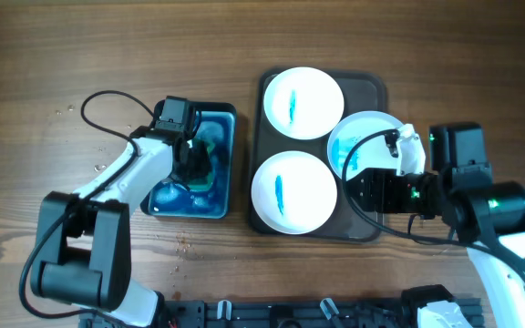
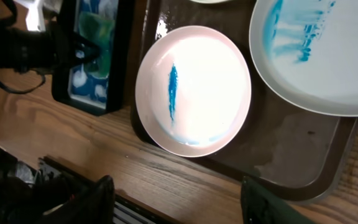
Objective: Clean dirty plates on tray and stack at the side
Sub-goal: 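Grip the lower-left plate rim with the right gripper and lift it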
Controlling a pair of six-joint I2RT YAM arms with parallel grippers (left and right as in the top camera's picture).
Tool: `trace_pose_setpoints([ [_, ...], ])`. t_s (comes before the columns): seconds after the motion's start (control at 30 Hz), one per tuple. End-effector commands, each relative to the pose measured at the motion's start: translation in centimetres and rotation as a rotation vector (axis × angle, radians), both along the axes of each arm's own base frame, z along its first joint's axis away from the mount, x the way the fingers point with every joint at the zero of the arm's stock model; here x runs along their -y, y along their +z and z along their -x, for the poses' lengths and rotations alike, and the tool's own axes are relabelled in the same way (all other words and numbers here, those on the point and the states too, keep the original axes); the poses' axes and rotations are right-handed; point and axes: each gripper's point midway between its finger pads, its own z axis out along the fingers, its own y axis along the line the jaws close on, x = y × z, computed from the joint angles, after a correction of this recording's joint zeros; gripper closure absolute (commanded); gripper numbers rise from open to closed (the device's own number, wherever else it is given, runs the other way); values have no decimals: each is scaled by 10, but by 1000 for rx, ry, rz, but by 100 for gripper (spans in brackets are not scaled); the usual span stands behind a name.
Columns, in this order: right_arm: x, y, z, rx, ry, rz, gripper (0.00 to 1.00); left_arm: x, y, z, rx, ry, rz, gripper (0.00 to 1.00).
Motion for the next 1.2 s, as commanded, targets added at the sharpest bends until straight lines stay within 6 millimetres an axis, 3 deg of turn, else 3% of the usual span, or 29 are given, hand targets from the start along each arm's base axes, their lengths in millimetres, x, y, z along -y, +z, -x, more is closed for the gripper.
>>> trace_pose_setpoints([
  [0.0,3,-9,-3,-23,10,38,40,-2,-11,6,-26,-2,-13,96],
  [0.17,20,-51,2,-141,-70,134,50,0,4,-3,-7,-1,-10,96],
  [0.23,17,-77,5,-191,-54,132,52,1,22,-10,15,-1,-5,96],
  [0.47,-11,-126,-5,-228,20,172,52,4,74,-15,67,-4,18,96],
  [0.57,-6,-151,-17,-239,-46,292,53,9,92,-10,86,-13,56,96],
  [0.7,-8,-177,-31,-240,-57,345,63,20,113,0,107,-33,133,96],
  [0.87,6,-199,-40,-254,-133,431,78,41,133,15,109,-72,265,96],
  [0.97,4,-201,-44,-243,-143,423,96,54,136,21,92,-104,314,96],
  [1.17,3,-200,-50,-255,-254,392,96,91,126,36,38,-187,333,96],
])
